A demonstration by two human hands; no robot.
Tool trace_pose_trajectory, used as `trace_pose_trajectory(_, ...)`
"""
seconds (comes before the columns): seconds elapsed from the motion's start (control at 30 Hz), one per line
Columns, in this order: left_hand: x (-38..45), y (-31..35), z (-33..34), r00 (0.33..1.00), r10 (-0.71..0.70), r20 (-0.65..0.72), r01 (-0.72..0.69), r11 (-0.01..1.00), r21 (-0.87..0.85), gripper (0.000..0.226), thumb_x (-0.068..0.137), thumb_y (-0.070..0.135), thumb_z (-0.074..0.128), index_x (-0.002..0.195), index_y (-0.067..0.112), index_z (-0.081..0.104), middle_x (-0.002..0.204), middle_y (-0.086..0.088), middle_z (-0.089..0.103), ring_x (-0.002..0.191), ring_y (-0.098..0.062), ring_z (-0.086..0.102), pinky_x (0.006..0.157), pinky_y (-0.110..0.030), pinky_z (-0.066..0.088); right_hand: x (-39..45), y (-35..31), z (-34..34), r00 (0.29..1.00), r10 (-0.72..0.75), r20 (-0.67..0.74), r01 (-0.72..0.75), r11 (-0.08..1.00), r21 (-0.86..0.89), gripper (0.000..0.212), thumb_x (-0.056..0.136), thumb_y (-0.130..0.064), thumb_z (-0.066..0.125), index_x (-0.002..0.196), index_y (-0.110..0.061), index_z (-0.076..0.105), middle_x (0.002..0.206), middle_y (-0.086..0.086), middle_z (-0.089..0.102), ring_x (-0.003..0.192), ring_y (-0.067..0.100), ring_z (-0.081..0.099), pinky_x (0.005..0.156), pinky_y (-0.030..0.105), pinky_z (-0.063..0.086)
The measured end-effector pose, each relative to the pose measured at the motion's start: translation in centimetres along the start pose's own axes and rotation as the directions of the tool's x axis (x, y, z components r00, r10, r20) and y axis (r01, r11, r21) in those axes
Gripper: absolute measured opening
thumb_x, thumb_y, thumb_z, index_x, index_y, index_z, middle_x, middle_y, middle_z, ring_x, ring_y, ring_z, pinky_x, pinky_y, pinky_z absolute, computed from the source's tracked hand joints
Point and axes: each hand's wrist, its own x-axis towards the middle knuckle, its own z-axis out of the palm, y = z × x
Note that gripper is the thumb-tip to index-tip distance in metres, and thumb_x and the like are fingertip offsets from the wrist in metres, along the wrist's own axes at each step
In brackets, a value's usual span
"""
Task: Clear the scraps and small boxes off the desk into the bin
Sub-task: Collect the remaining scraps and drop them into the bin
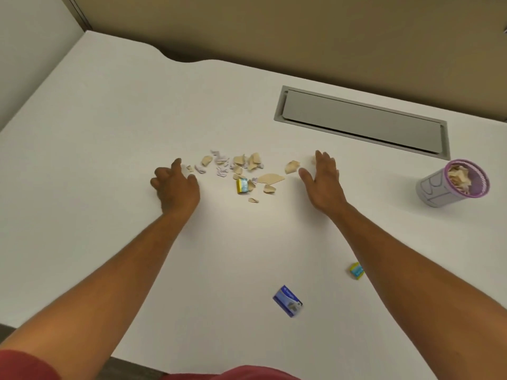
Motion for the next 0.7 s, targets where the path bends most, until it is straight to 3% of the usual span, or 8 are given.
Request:
trace_pose_trajectory(0.1, 0.7, 1.3, 0.0, 0.989, 0.118, 0.085, -0.11, 0.99, -0.093, 0.055, 0.103, 0.013, 0.051, 0.157, 0.018, 0.042, 0.151, -0.017, 0.04, 0.143, -0.037, 0.035, 0.112, -0.045, 0.038, 0.3, -2.1, 2.3, 0.997, -0.068, 0.039, 0.068, 0.998, -0.016, 0.067, 0.108, -0.044, 0.034, 0.163, -0.013, 0.011, 0.172, 0.009, 0.008, 0.159, 0.028, 0.0, 0.127, 0.045, -0.001)
trace_pose_trajectory(0.23, 1.2, 2.7, 0.7, 0.937, 0.275, 0.215, -0.238, 0.954, -0.184, 0.056, 0.097, 0.005, 0.054, 0.151, 0.021, 0.053, 0.143, -0.012, 0.052, 0.132, -0.031, 0.055, 0.11, -0.036, 0.044, -0.5, -4.5, 4.4, 0.969, -0.208, 0.131, 0.217, 0.974, -0.06, 0.061, 0.11, -0.037, 0.031, 0.163, -0.012, 0.015, 0.172, 0.008, 0.01, 0.16, 0.025, 0.001, 0.129, 0.044, 0.0)
trace_pose_trajectory(0.37, 2.4, 3.0, 0.1, 0.876, 0.337, 0.345, -0.245, 0.927, -0.285, 0.054, 0.089, 0.002, 0.064, 0.138, 0.023, 0.065, 0.13, -0.004, 0.068, 0.111, -0.03, 0.068, 0.098, -0.032, 0.051, -1.7, -6.2, 4.1, 0.924, -0.339, 0.174, 0.336, 0.941, 0.048, 0.056, 0.108, -0.026, 0.038, 0.161, -0.013, 0.022, 0.168, 0.005, 0.026, 0.156, 0.022, 0.021, 0.127, 0.046, 0.019)
trace_pose_trajectory(0.47, 4.0, 2.2, -1.1, 0.847, 0.447, 0.289, -0.369, 0.884, -0.287, 0.053, 0.086, 0.004, 0.071, 0.135, 0.022, 0.066, 0.133, -0.007, 0.062, 0.092, -0.032, 0.071, 0.093, -0.04, 0.058, -1.8, -7.0, 2.6, 0.939, -0.306, 0.158, 0.3, 0.952, 0.062, 0.075, 0.098, -0.03, 0.061, 0.161, -0.022, 0.022, 0.165, -0.001, 0.03, 0.143, 0.018, 0.041, 0.119, 0.037, 0.036)
trace_pose_trajectory(0.53, 5.2, 1.9, -1.9, 0.813, 0.499, 0.3, -0.467, 0.867, -0.173, 0.073, 0.08, 0.02, 0.086, 0.147, 0.026, 0.055, 0.147, -0.005, 0.044, 0.105, -0.029, 0.065, 0.101, -0.045, 0.055, -1.6, -7.7, 1.8, 0.95, -0.251, 0.186, 0.263, 0.964, -0.043, 0.104, 0.082, -0.046, 0.079, 0.162, -0.03, 0.014, 0.167, -0.004, 0.024, 0.148, 0.021, 0.03, 0.118, 0.034, 0.031)
trace_pose_trajectory(0.6, 6.0, 2.4, -2.4, 0.77, 0.492, 0.406, -0.527, 0.849, -0.028, 0.109, 0.068, 0.041, 0.096, 0.159, 0.032, 0.036, 0.162, -0.001, 0.021, 0.139, -0.031, 0.044, 0.111, -0.046, 0.048, -1.1, -8.4, 1.4, 0.95, -0.194, 0.245, 0.244, 0.95, -0.195, 0.129, 0.064, -0.055, 0.09, 0.162, -0.033, 0.009, 0.166, -0.002, 0.018, 0.145, 0.028, 0.024, 0.114, 0.04, 0.034)
trace_pose_trajectory(0.63, 6.2, 2.9, -2.5, 0.748, 0.483, 0.455, -0.561, 0.827, 0.044, 0.121, 0.063, 0.047, 0.097, 0.162, 0.033, 0.029, 0.166, -0.001, 0.013, 0.148, -0.031, 0.031, 0.111, -0.048, 0.044, -0.8, -8.7, 1.5, 0.948, -0.161, 0.276, 0.232, 0.941, -0.246, 0.134, 0.059, -0.054, 0.093, 0.162, -0.034, 0.009, 0.164, -0.001, 0.018, 0.142, 0.031, 0.026, 0.11, 0.042, 0.038)
trace_pose_trajectory(0.7, 6.4, 3.9, -2.3, 0.709, 0.477, 0.519, -0.616, 0.777, 0.128, 0.13, 0.06, 0.048, 0.098, 0.164, 0.032, 0.022, 0.168, -0.003, 0.013, 0.151, -0.034, 0.024, 0.112, -0.049, 0.042, -0.2, -9.2, 1.9, 0.941, -0.097, 0.325, 0.183, 0.952, -0.245, 0.133, 0.056, -0.043, 0.098, 0.161, -0.033, 0.018, 0.158, 0.002, 0.02, 0.138, 0.031, 0.03, 0.103, 0.041, 0.043)
